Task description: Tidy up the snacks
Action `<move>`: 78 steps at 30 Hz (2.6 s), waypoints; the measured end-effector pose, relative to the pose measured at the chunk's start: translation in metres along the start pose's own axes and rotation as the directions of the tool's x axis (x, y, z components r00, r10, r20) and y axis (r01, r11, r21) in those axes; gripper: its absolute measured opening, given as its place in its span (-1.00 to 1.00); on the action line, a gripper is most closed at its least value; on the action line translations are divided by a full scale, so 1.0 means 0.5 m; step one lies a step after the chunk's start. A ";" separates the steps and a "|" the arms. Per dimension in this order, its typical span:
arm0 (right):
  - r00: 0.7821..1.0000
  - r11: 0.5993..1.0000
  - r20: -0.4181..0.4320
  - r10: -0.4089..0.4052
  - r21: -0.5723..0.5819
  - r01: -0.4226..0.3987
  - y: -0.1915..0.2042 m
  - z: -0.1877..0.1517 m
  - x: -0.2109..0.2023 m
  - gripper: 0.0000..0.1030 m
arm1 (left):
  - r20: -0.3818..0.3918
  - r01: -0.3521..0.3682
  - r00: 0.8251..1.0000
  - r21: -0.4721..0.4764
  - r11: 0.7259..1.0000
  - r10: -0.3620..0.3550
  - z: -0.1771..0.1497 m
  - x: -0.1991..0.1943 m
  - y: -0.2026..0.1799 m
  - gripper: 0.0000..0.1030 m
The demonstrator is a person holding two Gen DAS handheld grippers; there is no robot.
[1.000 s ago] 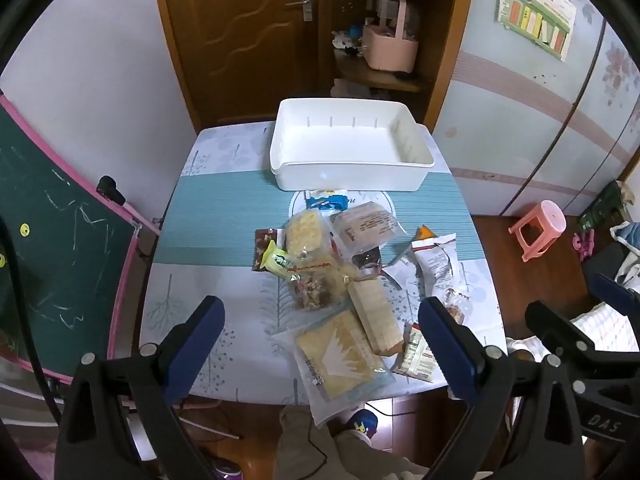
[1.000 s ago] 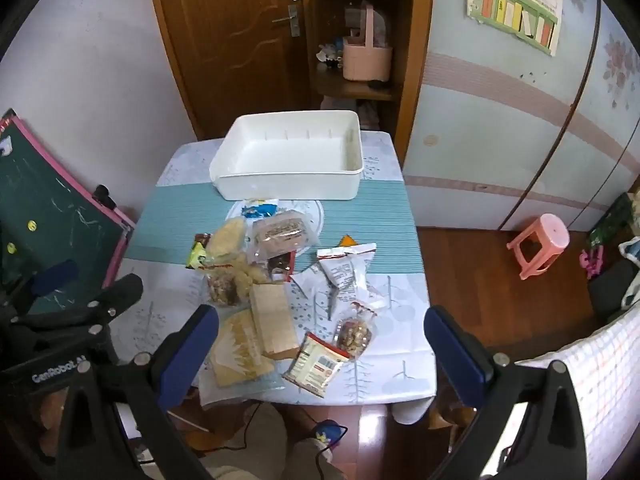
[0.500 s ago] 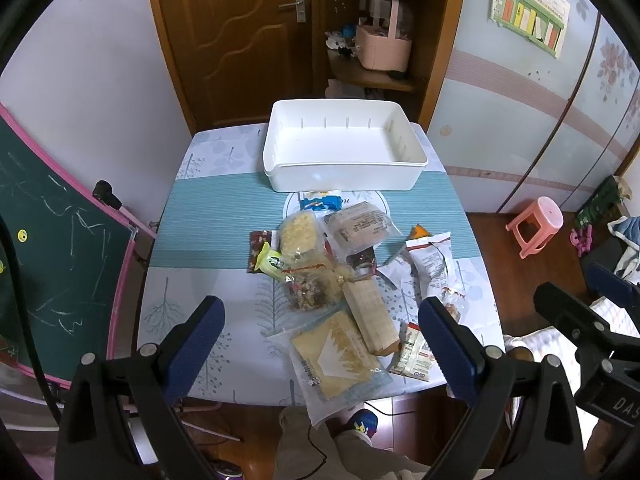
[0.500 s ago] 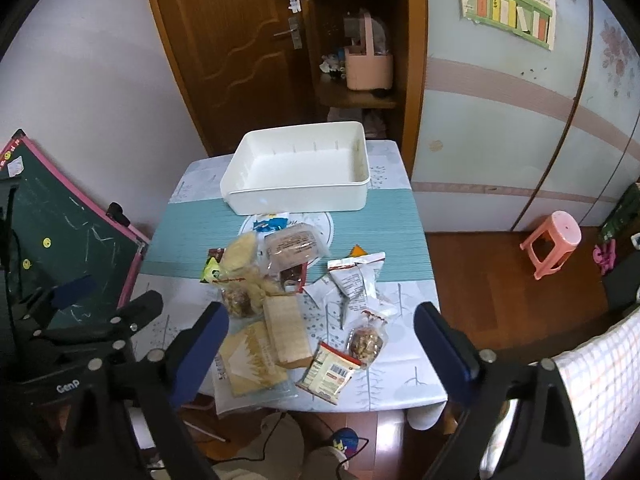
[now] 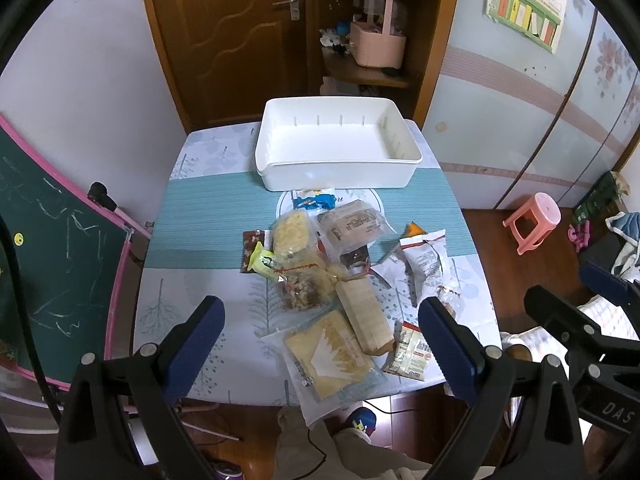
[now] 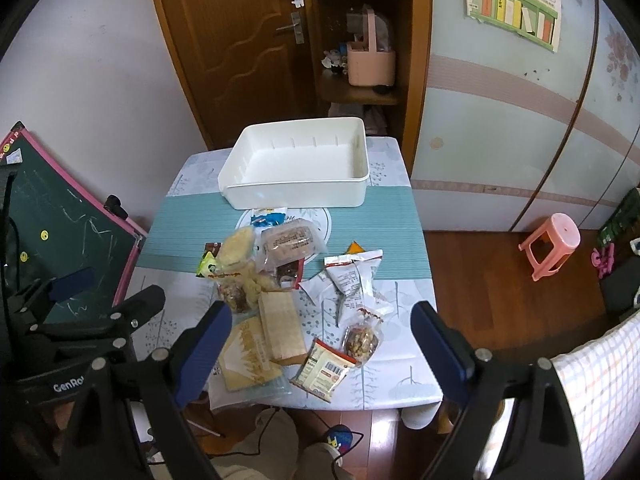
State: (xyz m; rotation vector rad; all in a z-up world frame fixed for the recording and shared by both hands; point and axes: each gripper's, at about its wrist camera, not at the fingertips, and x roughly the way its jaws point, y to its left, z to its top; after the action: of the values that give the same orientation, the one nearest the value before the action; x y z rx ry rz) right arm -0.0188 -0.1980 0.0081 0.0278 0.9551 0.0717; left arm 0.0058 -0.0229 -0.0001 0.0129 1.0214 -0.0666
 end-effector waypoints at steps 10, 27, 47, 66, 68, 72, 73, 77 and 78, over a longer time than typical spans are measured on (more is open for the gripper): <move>1.000 1.000 -0.025 0.018 -0.001 -0.018 0.000 0.005 0.015 0.78 | -0.028 0.003 1.000 0.003 1.000 -0.003 0.002 0.014 -0.004 0.89; 0.997 0.999 -0.070 0.034 0.011 -0.033 -0.015 -0.006 0.055 0.71 | -0.106 0.027 0.994 -0.009 1.000 -0.028 -0.014 0.065 0.004 0.89; 0.981 1.000 -0.192 -0.013 0.017 0.016 -0.096 -0.050 0.244 0.56 | -0.281 0.034 0.957 -0.124 0.992 -0.068 -0.156 0.285 0.117 0.89; 0.958 0.997 -0.281 -0.060 0.032 0.072 -0.133 -0.058 0.436 0.55 | -0.420 0.163 0.855 -0.342 0.925 -0.305 -0.257 0.478 0.100 0.89; 0.961 0.998 -0.272 -0.051 0.018 0.058 -0.126 -0.042 0.442 0.55 | -0.420 0.153 0.861 -0.323 0.934 -0.286 -0.251 0.476 0.084 0.89; 0.966 0.998 -0.253 -0.060 -0.026 0.056 -0.110 -0.013 0.462 0.55 | -0.445 0.104 0.869 -0.264 0.959 -0.217 -0.244 0.485 0.048 0.89; 0.964 0.997 -0.257 -0.069 -0.038 0.061 -0.106 -0.007 0.473 0.55 | -0.453 0.093 0.869 -0.252 0.963 -0.202 -0.240 0.488 0.038 0.89; 0.954 0.995 -0.284 -0.091 -0.067 0.075 -0.095 0.002 0.517 0.53 | -0.473 0.073 0.864 -0.223 0.972 -0.173 -0.232 0.496 0.001 0.93; 0.954 0.995 -0.284 -0.091 -0.067 0.075 -0.095 0.002 0.517 0.49 | -0.476 0.072 0.863 -0.216 0.974 -0.169 -0.229 0.498 -0.012 0.91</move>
State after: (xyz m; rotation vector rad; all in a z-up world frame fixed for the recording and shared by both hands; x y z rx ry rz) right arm 0.1329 -0.2263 -0.2046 -0.0764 1.2436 0.0241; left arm 0.0374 -0.0367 -0.2718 -0.2227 1.5397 -0.0817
